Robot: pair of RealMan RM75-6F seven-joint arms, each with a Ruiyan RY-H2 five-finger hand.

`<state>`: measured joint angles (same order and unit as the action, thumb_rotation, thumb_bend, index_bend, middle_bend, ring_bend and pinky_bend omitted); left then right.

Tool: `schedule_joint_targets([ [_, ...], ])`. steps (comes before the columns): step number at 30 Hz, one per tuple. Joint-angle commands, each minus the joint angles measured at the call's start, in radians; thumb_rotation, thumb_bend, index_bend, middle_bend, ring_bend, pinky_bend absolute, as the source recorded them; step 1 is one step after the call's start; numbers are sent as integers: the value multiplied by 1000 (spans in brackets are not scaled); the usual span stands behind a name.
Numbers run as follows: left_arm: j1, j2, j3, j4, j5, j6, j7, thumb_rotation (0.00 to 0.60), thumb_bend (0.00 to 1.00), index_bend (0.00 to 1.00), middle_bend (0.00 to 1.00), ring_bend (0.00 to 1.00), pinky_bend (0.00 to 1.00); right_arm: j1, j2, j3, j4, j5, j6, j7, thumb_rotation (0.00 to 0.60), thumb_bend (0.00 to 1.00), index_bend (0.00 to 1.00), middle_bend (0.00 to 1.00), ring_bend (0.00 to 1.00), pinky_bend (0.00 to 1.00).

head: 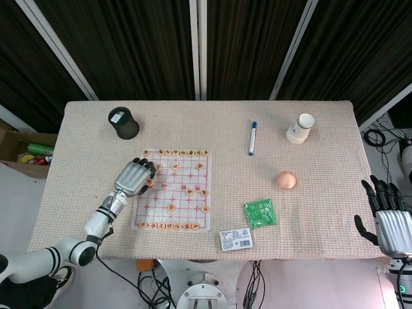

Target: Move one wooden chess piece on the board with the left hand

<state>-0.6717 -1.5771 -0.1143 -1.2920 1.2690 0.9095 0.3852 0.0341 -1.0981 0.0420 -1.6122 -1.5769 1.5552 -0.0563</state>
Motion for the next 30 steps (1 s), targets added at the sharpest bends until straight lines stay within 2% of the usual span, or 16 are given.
schedule_joint_targets([
  [1,-6,-15,3,27,-5,-10,-20,600,338,523,290,229,280,0,-1,0,0,1,-1,-3,600,342,14,0,0,42],
  [20,-21,-44,15,74,0,-11,-51,600,338,522,290,229,281,-1,1,2,1,2,1,5,600,342,14,0,0,42],
  [30,-22,-43,19,79,-4,-10,-51,600,338,421,290,229,280,0,2,3,1,4,-3,5,600,342,14,0,0,42],
])
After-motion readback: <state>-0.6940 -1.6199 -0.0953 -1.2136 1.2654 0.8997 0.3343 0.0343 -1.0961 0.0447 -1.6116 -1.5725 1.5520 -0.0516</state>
